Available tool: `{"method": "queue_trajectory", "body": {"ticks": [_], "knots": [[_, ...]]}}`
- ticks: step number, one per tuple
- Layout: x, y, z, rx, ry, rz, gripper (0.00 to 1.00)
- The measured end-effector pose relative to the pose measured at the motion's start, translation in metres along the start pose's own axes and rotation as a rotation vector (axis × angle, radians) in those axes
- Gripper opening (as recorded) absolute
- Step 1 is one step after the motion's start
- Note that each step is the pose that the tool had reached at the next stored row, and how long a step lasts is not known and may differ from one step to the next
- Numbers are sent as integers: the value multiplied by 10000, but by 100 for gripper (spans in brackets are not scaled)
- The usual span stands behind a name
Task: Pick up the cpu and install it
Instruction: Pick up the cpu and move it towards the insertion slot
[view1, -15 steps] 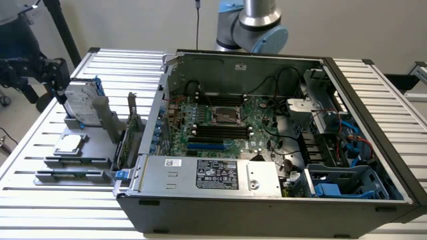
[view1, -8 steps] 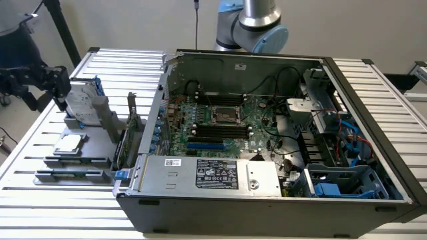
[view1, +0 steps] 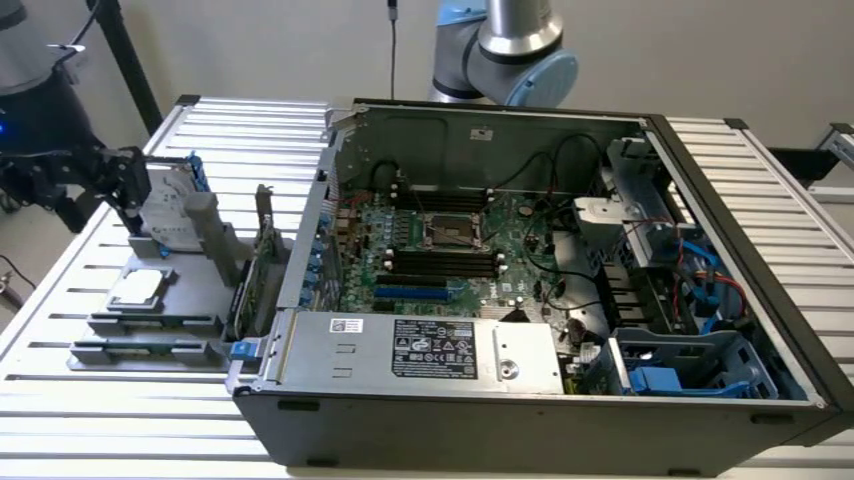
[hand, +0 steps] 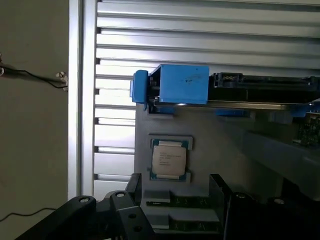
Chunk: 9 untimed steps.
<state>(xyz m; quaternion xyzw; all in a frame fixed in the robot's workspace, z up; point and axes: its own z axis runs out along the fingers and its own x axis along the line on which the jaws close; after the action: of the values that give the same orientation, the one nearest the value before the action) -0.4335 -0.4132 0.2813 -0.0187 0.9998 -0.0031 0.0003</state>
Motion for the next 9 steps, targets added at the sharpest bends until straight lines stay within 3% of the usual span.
{"method": "queue_trajectory", "body": {"ticks": [9], "knots": [[-39, -1, 163, 0, 11, -1, 65]]}}
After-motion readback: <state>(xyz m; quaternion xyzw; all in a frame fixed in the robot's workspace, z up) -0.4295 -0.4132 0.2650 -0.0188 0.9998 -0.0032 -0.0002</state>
